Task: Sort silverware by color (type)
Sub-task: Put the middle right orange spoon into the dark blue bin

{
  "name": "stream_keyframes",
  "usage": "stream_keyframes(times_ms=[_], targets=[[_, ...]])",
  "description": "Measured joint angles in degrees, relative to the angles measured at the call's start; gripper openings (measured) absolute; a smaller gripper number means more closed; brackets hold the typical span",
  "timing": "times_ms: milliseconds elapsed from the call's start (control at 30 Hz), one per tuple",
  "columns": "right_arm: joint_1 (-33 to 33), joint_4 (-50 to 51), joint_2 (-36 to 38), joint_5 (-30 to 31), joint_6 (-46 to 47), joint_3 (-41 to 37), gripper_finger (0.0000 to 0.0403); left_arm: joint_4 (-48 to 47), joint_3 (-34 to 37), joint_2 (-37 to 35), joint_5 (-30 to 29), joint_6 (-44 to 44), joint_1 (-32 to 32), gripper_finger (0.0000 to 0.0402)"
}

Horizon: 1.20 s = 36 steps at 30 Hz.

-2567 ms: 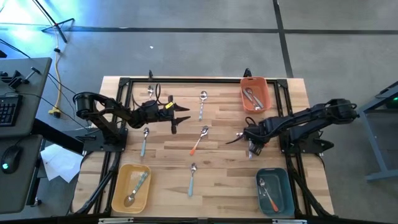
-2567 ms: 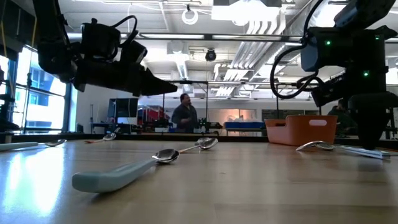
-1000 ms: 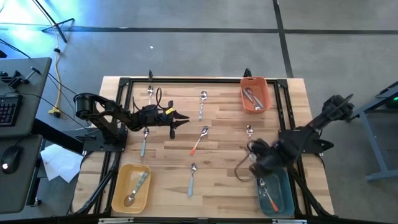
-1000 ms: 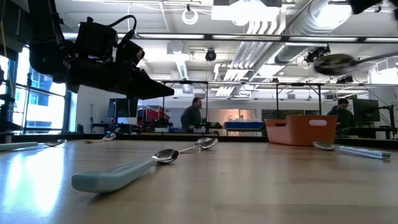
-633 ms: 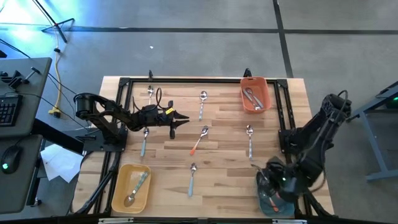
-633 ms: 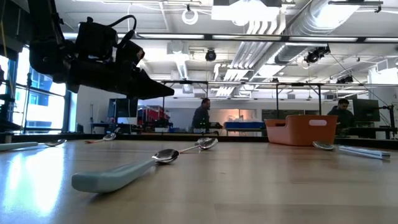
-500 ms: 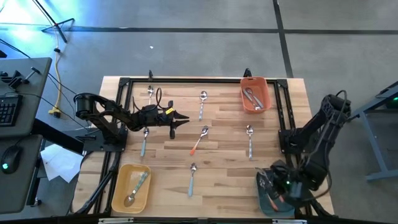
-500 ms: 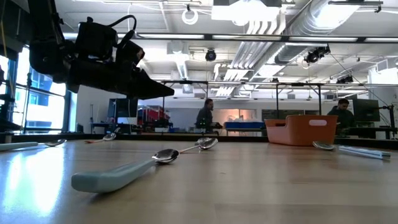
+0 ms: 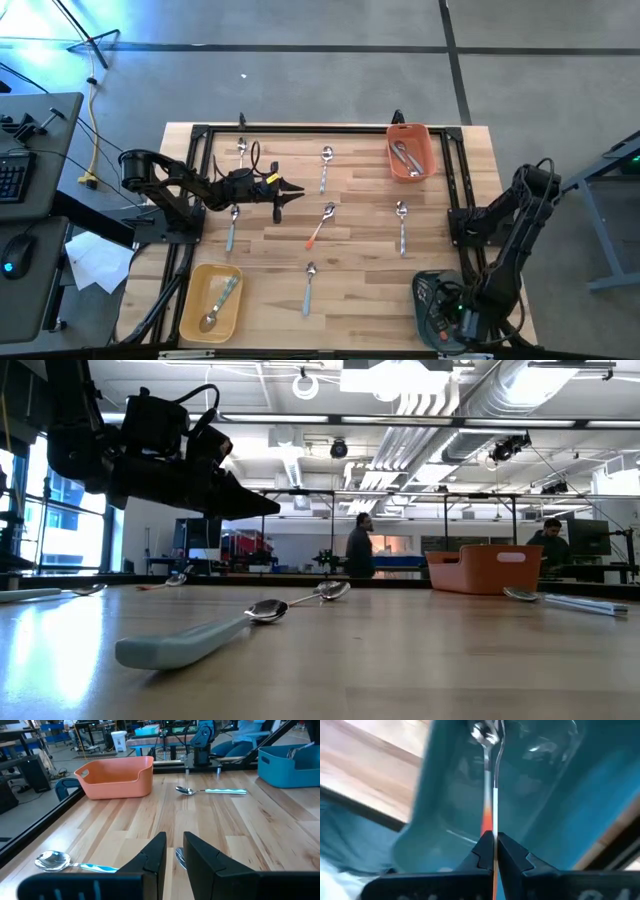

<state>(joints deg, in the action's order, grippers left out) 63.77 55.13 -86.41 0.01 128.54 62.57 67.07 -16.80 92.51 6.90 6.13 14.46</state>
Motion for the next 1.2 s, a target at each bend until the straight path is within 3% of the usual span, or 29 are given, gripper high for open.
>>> stream_keyframes(times_ms=[567, 1067, 1200], targets=[[-0.47, 0.38, -7.44, -1.96, -1.43, -0.1, 0.0, -0.01, 0.0, 0.0, 0.0, 0.89, 0.02, 0.0055], [-2.32, 0.41, -8.04, -1.96, -2.59, -0.11, 0.0002, -0.23, 0.0, 0.0, 0.02, 1.62, 0.02, 0.0055], [-2.29, 0.51, -8.04, -1.96, -2.15, -0.11, 0.0023, -0.24, 0.0, 0.0, 0.02, 1.62, 0.02, 0.0055]])
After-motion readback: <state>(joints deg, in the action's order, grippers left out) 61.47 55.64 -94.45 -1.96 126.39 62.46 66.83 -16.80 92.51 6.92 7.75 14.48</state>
